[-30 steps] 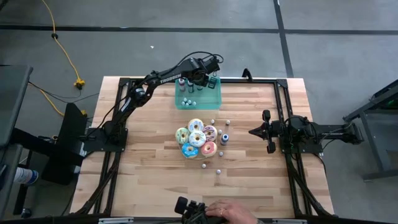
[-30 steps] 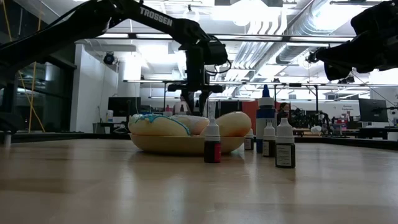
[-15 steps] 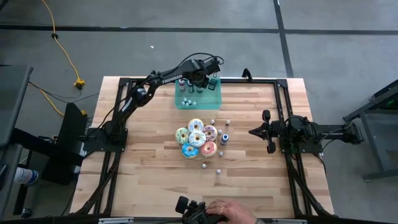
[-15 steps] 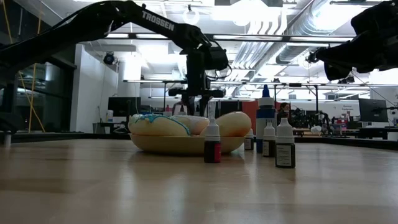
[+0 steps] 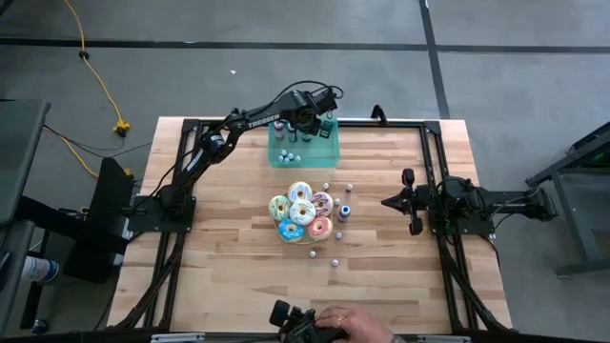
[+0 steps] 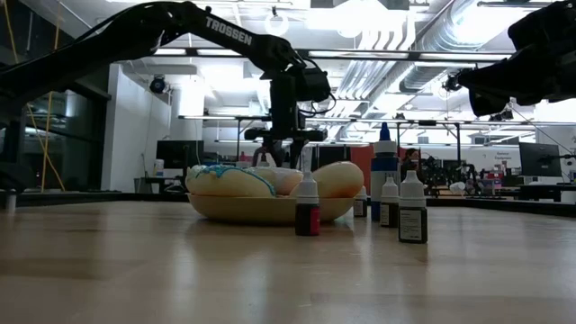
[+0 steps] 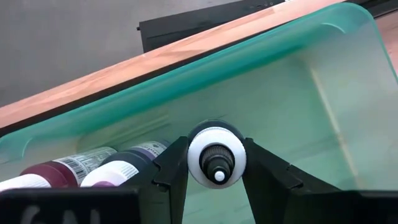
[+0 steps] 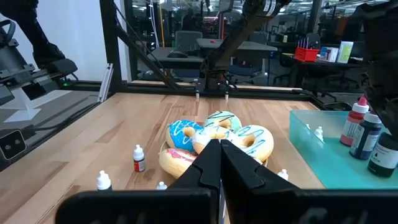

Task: Pick & Place food coloring
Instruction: Put the large black food coloring bottle into the green container

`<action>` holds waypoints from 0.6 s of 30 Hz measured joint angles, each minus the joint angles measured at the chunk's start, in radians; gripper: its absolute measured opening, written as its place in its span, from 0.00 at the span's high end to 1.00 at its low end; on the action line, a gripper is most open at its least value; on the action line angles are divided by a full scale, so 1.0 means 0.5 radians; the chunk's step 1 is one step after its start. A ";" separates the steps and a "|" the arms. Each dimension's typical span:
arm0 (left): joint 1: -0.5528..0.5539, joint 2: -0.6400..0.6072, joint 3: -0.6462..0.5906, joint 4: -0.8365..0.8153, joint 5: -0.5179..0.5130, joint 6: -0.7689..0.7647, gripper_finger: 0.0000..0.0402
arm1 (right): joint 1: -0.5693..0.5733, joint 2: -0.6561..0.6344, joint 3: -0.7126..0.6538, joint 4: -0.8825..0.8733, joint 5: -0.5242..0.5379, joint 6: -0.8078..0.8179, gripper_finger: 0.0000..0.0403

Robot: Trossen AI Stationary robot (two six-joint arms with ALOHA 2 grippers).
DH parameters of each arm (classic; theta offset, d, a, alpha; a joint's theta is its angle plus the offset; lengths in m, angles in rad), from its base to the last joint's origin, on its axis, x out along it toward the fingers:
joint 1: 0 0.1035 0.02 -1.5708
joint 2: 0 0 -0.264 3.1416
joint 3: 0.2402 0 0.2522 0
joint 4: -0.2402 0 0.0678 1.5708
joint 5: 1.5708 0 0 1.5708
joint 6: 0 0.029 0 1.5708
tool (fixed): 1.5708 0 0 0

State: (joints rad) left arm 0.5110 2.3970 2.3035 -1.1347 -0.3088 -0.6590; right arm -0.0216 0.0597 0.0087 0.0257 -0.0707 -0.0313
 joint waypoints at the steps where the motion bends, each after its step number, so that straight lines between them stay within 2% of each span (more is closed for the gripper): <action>1: 0.000 0.001 0.000 0.000 0.000 0.000 0.67 | 0.000 0.000 0.000 0.000 0.000 0.000 1.00; 6: -0.001 0.002 0.000 -0.001 0.003 0.000 0.61 | 0.000 0.000 0.000 0.000 0.001 0.000 1.00; 12: -0.001 0.003 0.002 -0.004 0.019 0.015 0.59 | -0.001 0.000 0.000 0.000 0.000 0.000 1.00; 18: -0.001 0.005 0.040 -0.034 0.081 0.237 0.59 | 0.000 0.000 0.000 0.000 0.001 0.000 1.00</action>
State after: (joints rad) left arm 0.5106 2.3997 2.3234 -1.1515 -0.2685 -0.5403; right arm -0.0217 0.0597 0.0086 0.0257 -0.0704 -0.0313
